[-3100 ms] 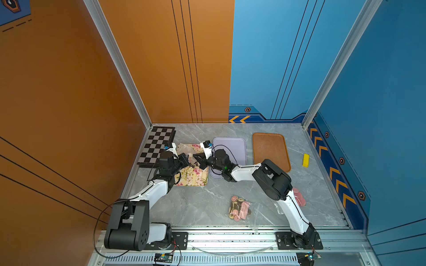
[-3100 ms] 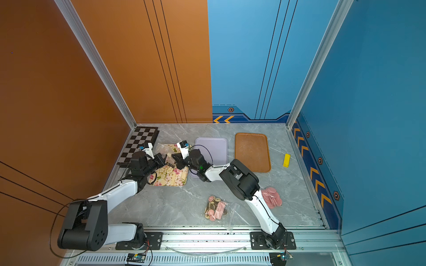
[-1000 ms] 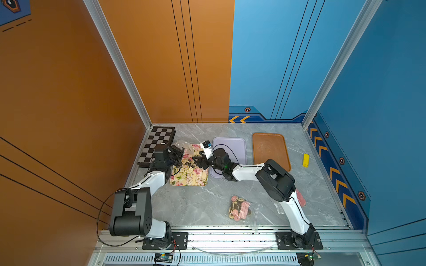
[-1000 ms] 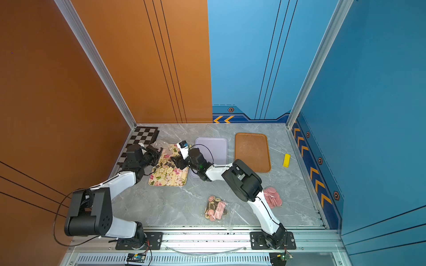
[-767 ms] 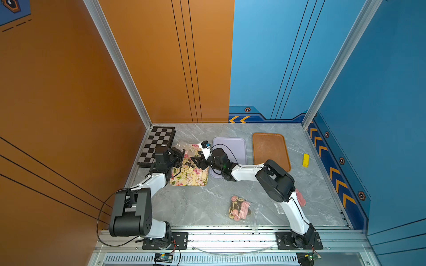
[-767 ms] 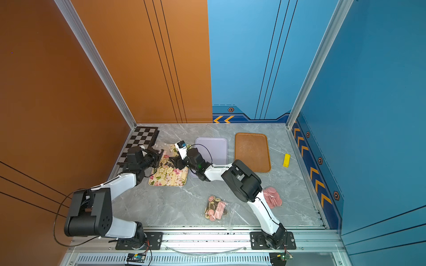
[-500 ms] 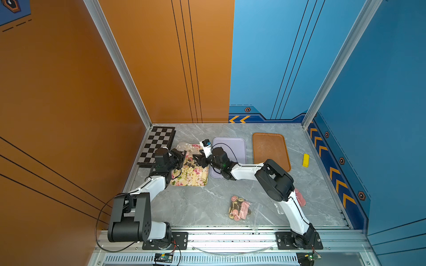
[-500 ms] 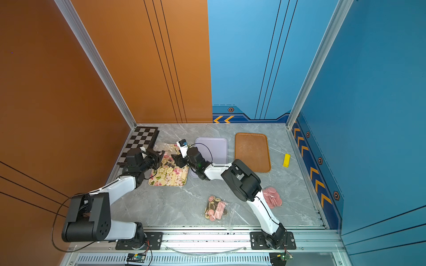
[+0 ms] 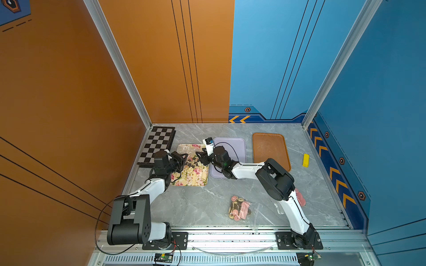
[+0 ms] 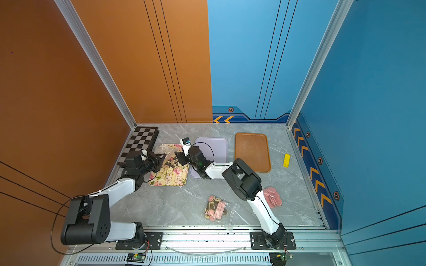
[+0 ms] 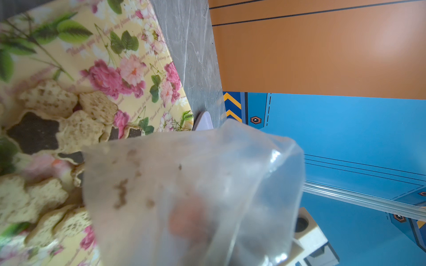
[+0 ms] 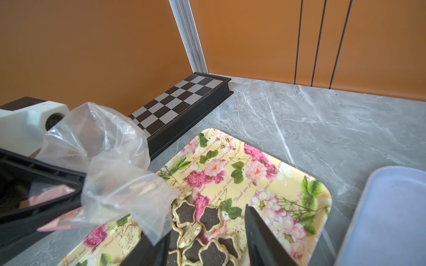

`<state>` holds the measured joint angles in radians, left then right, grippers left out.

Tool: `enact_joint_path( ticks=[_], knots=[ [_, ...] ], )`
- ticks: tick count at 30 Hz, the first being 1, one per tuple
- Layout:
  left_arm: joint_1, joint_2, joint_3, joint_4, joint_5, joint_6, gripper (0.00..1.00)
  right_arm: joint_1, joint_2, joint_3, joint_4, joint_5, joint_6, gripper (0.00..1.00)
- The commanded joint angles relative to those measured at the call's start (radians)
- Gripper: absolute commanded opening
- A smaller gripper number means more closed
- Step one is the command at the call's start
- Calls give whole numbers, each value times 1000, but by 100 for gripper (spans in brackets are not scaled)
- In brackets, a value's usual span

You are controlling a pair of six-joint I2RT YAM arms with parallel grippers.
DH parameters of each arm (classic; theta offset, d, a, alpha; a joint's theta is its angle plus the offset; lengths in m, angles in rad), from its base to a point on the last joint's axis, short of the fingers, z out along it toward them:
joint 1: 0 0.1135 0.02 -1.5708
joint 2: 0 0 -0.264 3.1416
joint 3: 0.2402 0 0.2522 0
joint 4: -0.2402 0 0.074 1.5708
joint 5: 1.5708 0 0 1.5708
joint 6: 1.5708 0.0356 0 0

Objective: Pour cookies out of the ziploc bag
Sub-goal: 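Pour the cookies out of the ziploc bag onto the tray.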

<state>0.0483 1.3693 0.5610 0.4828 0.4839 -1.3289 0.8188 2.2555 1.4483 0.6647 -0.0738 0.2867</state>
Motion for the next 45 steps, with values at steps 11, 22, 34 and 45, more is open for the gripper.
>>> enact_joint_path(
  ticks=[11,22,34,45],
  knots=[
    [14,-115,58,-148,-116,320,0,-28,24,0,36,-76,69,52],
    [-8,-150,83,-153,-135,504,0,-32,43,4,115,-207,91,53],
    [-24,-141,81,-153,55,774,0,-149,176,12,557,-396,469,59],
    [-20,-93,88,-128,139,786,0,-131,214,93,605,-550,498,64]
  ],
)
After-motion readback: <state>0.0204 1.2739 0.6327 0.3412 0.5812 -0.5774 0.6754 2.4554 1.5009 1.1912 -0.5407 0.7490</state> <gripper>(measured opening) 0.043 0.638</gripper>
